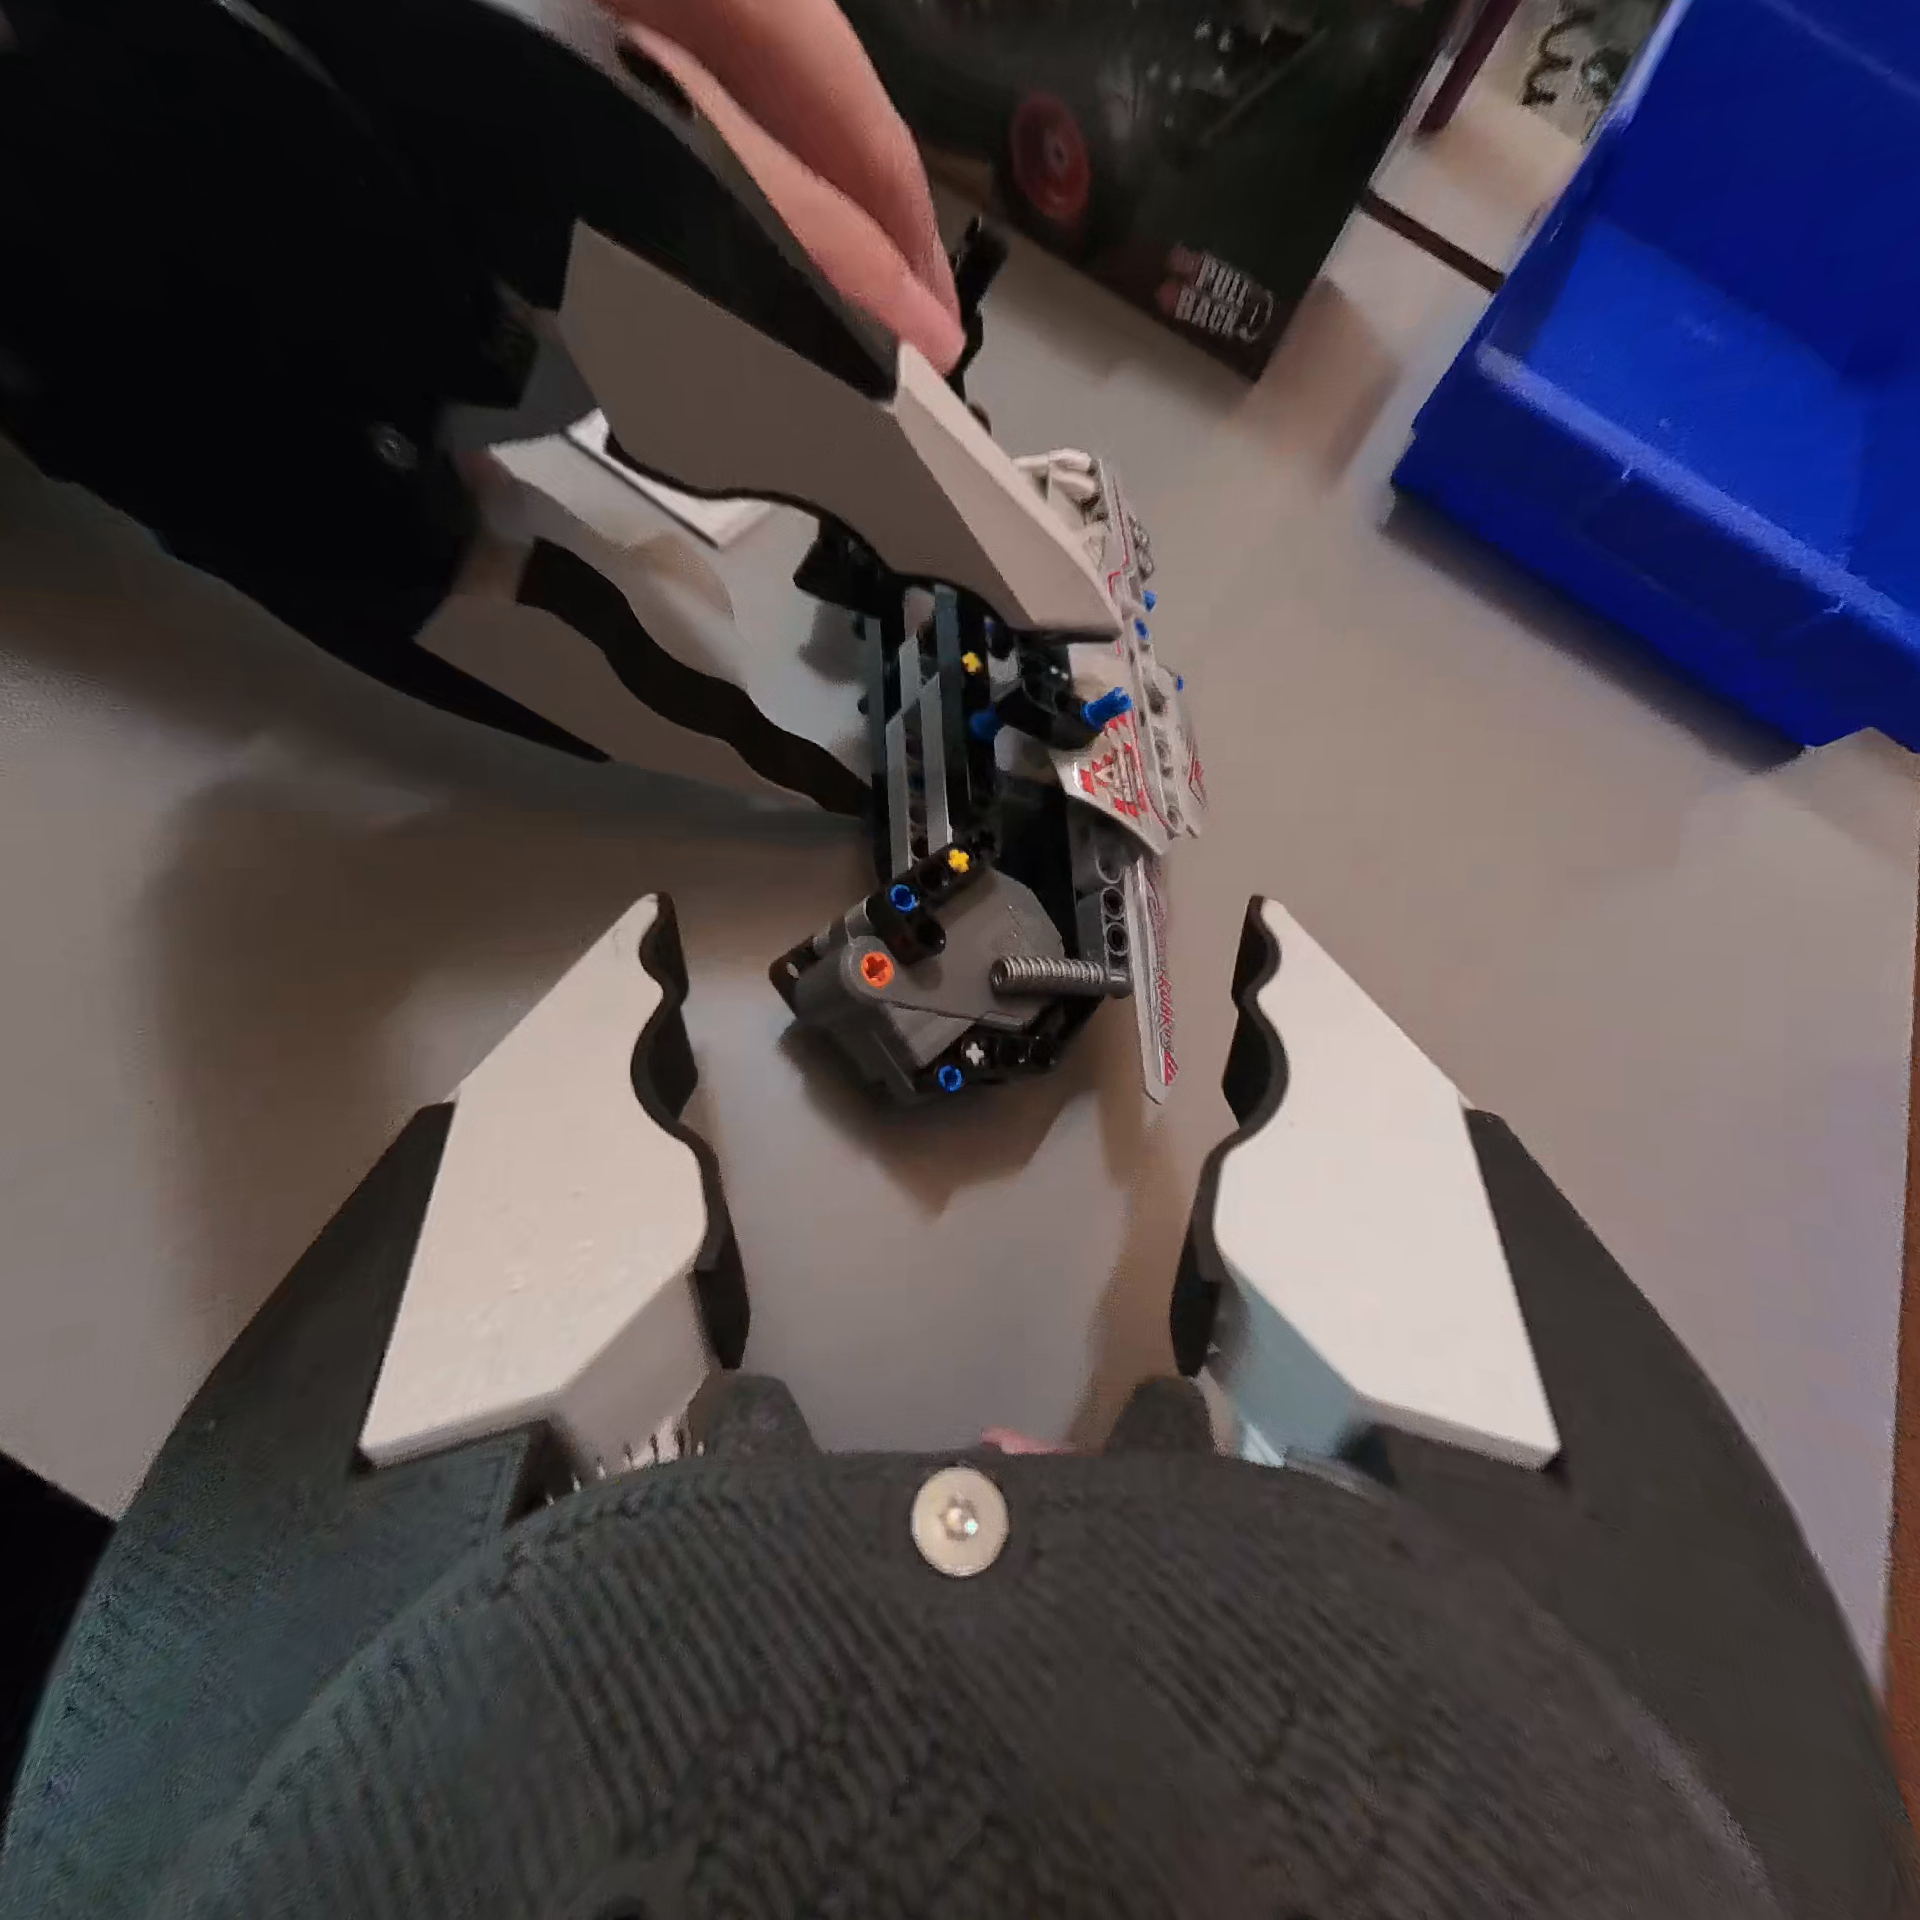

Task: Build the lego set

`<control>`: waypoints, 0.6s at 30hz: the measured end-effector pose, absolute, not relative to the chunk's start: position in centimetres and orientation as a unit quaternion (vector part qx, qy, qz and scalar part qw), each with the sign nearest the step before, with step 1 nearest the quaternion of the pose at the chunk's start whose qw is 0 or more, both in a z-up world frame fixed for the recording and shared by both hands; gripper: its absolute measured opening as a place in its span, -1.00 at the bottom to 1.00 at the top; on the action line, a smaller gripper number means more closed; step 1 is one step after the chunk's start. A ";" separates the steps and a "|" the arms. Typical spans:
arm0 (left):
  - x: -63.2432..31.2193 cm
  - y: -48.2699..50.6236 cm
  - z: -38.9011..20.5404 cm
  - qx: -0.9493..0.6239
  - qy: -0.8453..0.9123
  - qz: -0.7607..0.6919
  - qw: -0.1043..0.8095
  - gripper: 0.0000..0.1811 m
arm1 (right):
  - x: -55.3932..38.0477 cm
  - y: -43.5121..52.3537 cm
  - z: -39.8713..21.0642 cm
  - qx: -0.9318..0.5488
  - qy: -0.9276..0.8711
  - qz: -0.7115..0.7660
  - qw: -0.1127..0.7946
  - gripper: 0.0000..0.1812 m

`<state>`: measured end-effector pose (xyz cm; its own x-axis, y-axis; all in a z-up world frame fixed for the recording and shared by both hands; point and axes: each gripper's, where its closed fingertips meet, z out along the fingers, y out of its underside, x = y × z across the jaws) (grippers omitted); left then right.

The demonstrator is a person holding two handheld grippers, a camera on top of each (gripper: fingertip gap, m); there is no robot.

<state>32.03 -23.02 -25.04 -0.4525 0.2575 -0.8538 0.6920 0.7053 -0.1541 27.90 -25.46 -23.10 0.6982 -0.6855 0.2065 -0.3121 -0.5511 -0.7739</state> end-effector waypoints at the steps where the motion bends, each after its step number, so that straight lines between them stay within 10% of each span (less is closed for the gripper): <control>1: 32.0 -23.2 -25.0 0.298 0.811 -0.247 0.438 -0.23 | 28.0 -25.6 -23.4 -0.850 0.290 -0.255 0.357 0.16; 12: 32.2 -23.5 -24.9 0.327 0.774 -0.239 0.487 -0.36 | 28.1 -23.3 -21.4 -0.850 0.177 -0.318 0.380 -0.49; 18: 32.1 -23.9 -24.8 0.332 0.760 -0.240 0.505 -0.37 | 29.3 -23.5 -22.8 -0.861 0.149 -0.397 0.280 -0.28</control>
